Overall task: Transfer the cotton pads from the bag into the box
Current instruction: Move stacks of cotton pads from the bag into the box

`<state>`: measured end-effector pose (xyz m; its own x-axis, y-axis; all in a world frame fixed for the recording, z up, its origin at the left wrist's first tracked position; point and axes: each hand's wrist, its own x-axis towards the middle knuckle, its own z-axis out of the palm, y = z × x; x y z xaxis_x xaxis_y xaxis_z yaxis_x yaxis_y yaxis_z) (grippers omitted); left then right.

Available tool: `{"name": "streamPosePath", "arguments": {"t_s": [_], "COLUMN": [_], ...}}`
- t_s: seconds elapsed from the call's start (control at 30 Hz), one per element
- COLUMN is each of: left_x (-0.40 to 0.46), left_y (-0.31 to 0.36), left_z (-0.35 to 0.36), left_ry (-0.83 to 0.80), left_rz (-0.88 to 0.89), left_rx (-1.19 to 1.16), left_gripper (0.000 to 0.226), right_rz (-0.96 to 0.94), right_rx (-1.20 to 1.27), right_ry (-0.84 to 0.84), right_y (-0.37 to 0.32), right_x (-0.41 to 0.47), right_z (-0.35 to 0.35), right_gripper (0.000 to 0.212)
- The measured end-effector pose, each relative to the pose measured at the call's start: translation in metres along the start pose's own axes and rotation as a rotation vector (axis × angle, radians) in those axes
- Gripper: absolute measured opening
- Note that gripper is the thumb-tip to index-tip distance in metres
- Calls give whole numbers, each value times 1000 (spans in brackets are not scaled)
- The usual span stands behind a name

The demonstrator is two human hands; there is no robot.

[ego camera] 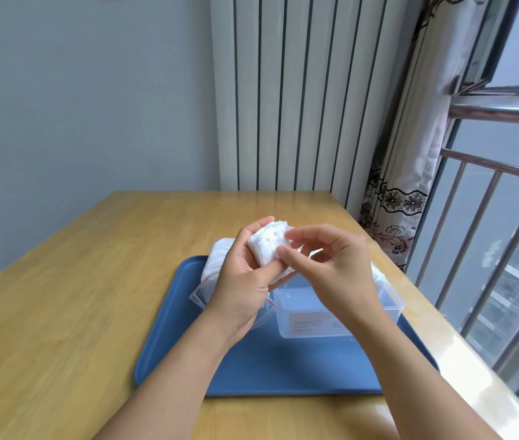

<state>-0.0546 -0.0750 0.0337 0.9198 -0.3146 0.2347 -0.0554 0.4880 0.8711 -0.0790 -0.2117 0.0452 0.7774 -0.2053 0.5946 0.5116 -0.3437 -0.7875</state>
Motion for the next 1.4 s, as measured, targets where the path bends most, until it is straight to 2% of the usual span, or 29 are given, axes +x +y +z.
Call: {"name": "streamPosePath", "arguments": {"t_s": [0.17, 0.43, 0.57, 0.8, 1.0, 1.17, 1.33, 1.4], "left_x": [0, 1, 2, 4, 3, 3, 3, 3], "left_y": [4, 5, 9, 8, 7, 4, 4, 2], "left_z": [-4, -2, -1, -2, -1, -1, -1, -1], "left_ry": [-69, -43, -10, 26, 11, -5, -45, -56], "left_rz": [-48, -106, -121, -112, -102, -106, -107, -99], "left_rx": [-151, -243, -248, -172, -140, -110, -114, -82], "left_gripper": [54, 46, 44, 47, 46, 44, 46, 47], "right_rz": [52, 112, 122, 226, 266, 286, 287, 282], "right_rx": [31, 103, 169, 442, 335, 284, 271, 264], "right_ry": [-4, -98, -95, -142, -48, -51, -46, -56], "right_y": [0, 0, 0, -8, -3, -4, -2, -3], "right_x": [0, 1, 2, 2, 3, 3, 4, 3], "right_z": [-2, -4, -5, -9, -6, -6, -7, -6], "right_gripper": [21, 16, 16, 16, 14, 15, 29, 26]}}
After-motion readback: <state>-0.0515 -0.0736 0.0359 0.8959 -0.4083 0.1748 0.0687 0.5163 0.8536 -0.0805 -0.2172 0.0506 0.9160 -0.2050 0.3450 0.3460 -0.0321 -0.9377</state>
